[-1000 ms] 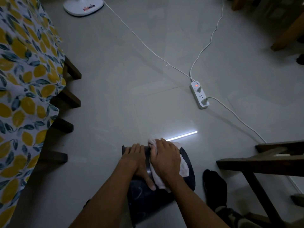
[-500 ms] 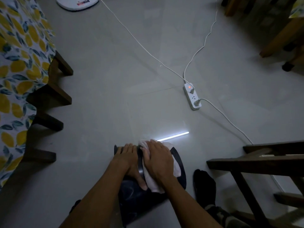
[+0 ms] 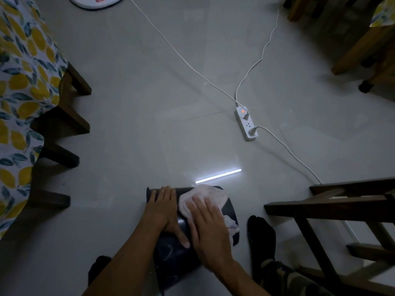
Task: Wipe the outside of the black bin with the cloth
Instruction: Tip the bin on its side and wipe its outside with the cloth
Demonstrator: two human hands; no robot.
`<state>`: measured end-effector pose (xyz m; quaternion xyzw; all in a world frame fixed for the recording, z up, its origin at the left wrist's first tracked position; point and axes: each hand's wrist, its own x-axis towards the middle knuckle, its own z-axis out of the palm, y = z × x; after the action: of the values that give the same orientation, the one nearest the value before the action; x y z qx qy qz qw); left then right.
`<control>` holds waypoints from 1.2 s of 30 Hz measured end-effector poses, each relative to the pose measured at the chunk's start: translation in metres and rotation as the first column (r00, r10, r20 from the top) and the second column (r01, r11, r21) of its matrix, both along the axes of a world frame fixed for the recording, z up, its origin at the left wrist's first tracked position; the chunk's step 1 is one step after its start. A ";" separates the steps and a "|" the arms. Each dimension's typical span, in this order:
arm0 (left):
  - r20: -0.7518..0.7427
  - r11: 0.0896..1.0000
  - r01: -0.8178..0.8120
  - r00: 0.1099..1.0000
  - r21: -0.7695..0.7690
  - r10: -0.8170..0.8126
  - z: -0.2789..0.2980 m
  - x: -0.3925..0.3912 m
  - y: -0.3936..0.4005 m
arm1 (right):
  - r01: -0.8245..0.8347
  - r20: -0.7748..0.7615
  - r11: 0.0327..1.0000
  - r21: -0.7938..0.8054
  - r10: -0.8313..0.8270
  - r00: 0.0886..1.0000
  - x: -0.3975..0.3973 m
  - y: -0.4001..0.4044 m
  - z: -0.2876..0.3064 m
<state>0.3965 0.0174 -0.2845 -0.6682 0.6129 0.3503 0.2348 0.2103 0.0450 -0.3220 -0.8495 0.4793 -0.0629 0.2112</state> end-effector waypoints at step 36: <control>0.222 0.881 -0.112 0.946 -0.460 0.237 0.072 -0.061 0.043 | 0.361 0.236 0.931 0.057 -0.364 0.901 -0.030 -0.023 0.091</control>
<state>0.3352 0.0608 -0.2120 -0.7984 0.5748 0.1271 0.1262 0.1807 0.0219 -0.2311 -0.7300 0.5999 -0.2016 0.2580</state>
